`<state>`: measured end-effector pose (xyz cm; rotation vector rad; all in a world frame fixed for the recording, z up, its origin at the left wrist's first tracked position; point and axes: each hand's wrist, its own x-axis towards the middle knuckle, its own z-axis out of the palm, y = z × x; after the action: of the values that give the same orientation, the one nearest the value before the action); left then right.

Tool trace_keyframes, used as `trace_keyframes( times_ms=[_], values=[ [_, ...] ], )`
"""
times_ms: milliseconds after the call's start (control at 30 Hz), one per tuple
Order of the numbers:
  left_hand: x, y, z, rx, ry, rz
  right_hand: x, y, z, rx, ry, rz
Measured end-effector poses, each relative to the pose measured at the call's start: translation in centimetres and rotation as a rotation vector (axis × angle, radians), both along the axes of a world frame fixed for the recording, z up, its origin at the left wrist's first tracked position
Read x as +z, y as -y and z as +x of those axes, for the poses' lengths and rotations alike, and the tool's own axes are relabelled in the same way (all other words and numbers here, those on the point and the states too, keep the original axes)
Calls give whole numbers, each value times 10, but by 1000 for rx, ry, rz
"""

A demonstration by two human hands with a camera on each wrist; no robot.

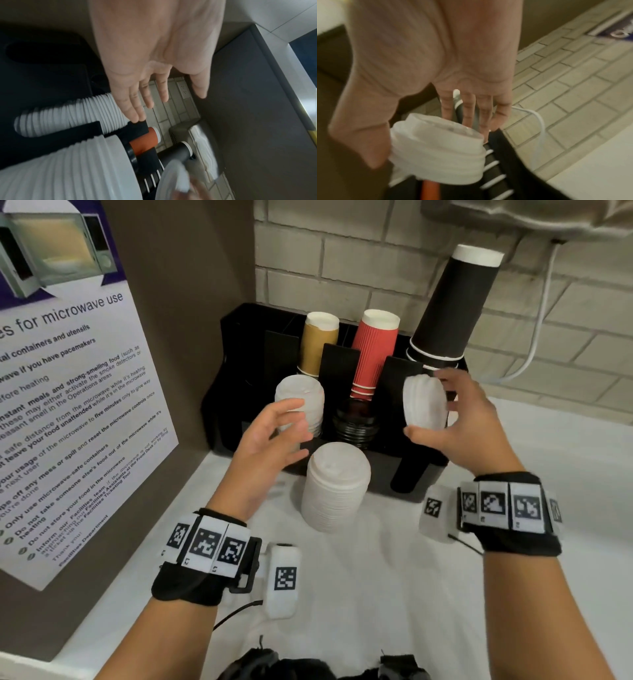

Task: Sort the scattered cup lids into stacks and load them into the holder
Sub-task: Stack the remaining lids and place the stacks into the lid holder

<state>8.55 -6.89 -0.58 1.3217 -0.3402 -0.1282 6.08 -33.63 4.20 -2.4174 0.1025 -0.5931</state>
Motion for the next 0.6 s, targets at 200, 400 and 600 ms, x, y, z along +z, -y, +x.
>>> trace_keyframes(
  times_ms=[200, 400, 600],
  values=[
    [-3, -8, 3, 87, -8, 37, -16, 16, 27, -80, -362, -460],
    [-5, -10, 1, 91, -12, 69, -4, 17, 38, -10, -469, -536],
    [-6, -11, 0, 102, -15, 67, 0, 19, 35, 63, -528, -472]
  ],
)
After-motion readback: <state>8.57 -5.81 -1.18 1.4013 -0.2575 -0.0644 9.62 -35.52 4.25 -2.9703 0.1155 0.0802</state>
